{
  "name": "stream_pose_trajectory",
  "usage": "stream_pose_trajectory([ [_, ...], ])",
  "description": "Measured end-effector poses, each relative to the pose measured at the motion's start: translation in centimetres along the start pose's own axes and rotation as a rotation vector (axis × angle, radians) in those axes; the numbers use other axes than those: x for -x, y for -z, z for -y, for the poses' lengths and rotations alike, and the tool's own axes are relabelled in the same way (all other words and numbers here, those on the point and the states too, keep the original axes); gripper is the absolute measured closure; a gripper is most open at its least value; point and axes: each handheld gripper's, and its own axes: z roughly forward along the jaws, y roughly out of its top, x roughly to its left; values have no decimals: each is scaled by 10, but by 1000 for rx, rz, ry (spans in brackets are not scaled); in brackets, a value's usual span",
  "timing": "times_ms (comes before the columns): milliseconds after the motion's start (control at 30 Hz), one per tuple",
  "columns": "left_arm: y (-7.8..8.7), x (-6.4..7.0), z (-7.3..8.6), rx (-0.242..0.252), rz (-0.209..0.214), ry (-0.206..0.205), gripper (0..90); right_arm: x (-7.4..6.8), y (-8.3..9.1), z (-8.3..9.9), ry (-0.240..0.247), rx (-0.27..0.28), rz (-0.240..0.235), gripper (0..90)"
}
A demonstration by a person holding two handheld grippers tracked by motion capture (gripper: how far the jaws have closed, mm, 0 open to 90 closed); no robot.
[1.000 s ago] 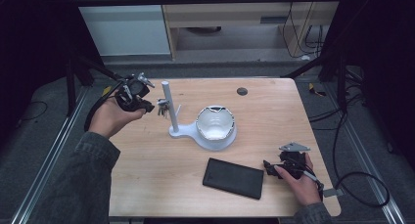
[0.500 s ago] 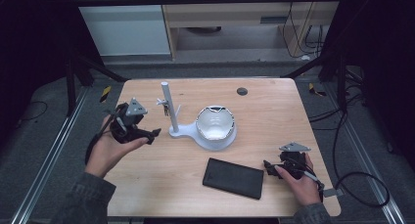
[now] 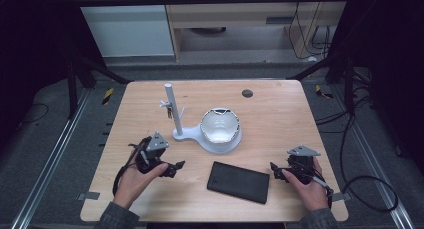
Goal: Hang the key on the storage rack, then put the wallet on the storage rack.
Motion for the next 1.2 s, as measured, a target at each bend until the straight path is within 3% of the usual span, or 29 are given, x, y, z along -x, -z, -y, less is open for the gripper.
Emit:
stream_pose_trajectory([
  [100, -14, 12, 6, 18, 43, 7, 104, -1, 4, 0, 13, 18, -3, 62],
  [200, -26, 25, 9, -44, 51, -57, 123, -3, 8, 0, 25, 30, -21, 73],
  [333, -33, 38, 17, -83, 92, -81, 187, -6, 12, -2, 55, 49, -40, 158],
  [433, -33, 45, 22, -82, 125, -68, 305, -9, 14, -3, 78, 60, -51, 223],
  [567, -35, 56, 22, -113, 145, -104, 504, -13, 17, -4, 105, 79, -65, 333],
  [700, -35, 59, 21, -101, 176, -107, 723, -15, 19, -6, 123, 101, -70, 428],
  [867, -36, 61, 21, -130, 182, -106, 889, -15, 19, -6, 141, 102, -74, 498],
  [1200, -45, 68, 20, -178, 194, -131, 900, -19, 19, -6, 159, 100, -91, 573],
])
